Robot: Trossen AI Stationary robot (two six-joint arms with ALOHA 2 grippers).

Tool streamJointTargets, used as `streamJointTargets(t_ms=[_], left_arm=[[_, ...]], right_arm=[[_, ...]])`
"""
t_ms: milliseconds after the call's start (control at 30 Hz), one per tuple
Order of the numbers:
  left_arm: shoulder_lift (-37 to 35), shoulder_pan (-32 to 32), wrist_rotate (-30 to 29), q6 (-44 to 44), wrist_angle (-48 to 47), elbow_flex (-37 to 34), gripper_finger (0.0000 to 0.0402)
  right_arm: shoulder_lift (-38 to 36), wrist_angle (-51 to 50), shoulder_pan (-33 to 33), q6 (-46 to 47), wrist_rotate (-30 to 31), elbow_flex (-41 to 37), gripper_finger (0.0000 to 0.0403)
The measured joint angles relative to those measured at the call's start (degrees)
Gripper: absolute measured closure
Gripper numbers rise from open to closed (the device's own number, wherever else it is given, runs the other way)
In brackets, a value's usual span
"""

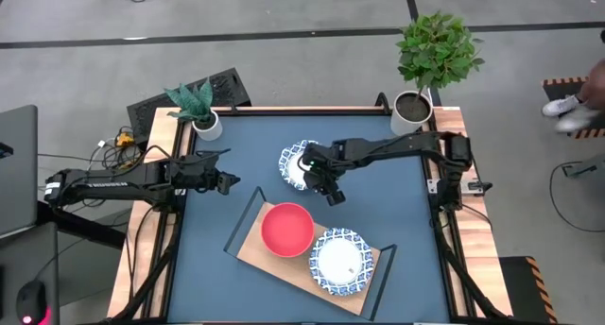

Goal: Place and stack bowls onto a shelf
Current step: Stack the white bowl on top of the other white bowls on the shelf

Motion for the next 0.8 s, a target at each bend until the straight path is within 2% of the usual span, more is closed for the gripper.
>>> streamJointTargets(t_ms=[800], left_arm=[[0.00, 0.00, -0.14, -0.64, -0.30, 0.00, 0.0255]], right_arm=[[0.18, 1.60, -1.89, -2.23, 0.04, 0.00, 0.0242]])
